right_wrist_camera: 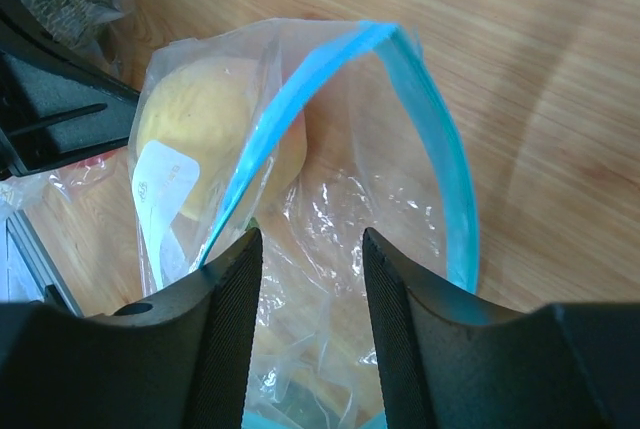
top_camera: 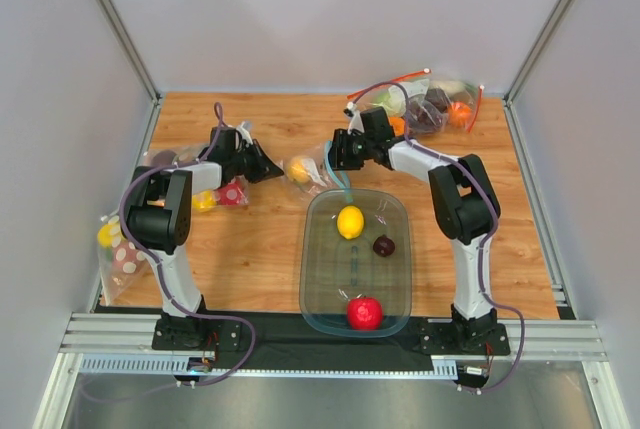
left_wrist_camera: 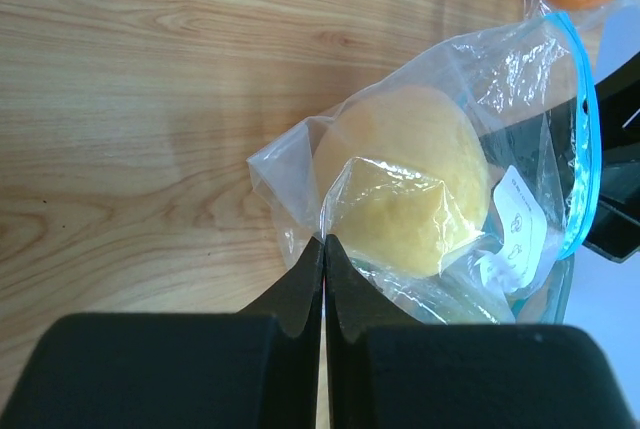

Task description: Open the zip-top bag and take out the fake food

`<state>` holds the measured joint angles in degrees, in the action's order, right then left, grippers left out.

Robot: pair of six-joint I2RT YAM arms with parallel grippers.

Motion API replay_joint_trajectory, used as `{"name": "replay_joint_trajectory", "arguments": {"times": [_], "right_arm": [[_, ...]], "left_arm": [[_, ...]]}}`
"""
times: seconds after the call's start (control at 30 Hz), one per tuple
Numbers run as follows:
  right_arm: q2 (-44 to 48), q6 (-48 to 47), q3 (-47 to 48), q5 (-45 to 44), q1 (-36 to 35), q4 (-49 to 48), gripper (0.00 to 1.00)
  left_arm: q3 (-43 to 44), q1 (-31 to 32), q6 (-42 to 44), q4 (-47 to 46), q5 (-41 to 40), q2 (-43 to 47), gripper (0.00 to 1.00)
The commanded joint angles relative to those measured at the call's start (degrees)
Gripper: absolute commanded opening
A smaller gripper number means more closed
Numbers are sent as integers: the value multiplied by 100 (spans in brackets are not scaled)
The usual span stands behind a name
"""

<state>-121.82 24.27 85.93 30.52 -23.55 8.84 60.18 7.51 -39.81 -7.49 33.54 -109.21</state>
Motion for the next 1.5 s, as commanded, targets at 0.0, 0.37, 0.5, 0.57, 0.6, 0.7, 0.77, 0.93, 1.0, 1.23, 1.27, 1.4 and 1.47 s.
{"name": "replay_joint_trajectory", "arguments": {"times": [0.0,0.37,0.5,0.57,0.6,0.7,0.77,0.93,1.0,1.23,1.27,1.4,1.47], "right_arm": [[-114,112,301,129,-220,-285,47],[-386,631,512,261,-475,-840,60],[-527,631,767,217,-554,-796,64],[-562,579,881,191,-606,-735,67],[-597,561,916,130,-624,-665,70],[-650,491,1039,33,-695,-568,73],[-676,465,1118,-11,-730,-533,74],[-817,184,1391,-257,-853,-77,76],[-870,43,1505,-345,-940,99,84],[-1019,-150,1602,-591,-1081,319,86],[-1037,-186,1620,-670,-1090,372,86],[-1125,-274,1699,-749,-1169,565,84],[-1186,-300,1778,-802,-1213,671,77]], "left_arm": [[266,-4,167,45,205,-66,0],[723,154,729,722,294,-206,0],[819,233,808,722,364,-232,0],[872,260,835,722,408,-233,0],[890,286,835,722,416,-241,0],[934,330,844,731,461,-259,0],[943,339,844,731,478,-268,0],[934,357,826,722,522,-259,0],[943,357,808,714,548,-250,0],[960,357,773,670,584,-250,0],[960,365,773,669,601,-250,0],[952,357,712,582,636,-241,0],[943,357,668,538,654,-241,0]]}}
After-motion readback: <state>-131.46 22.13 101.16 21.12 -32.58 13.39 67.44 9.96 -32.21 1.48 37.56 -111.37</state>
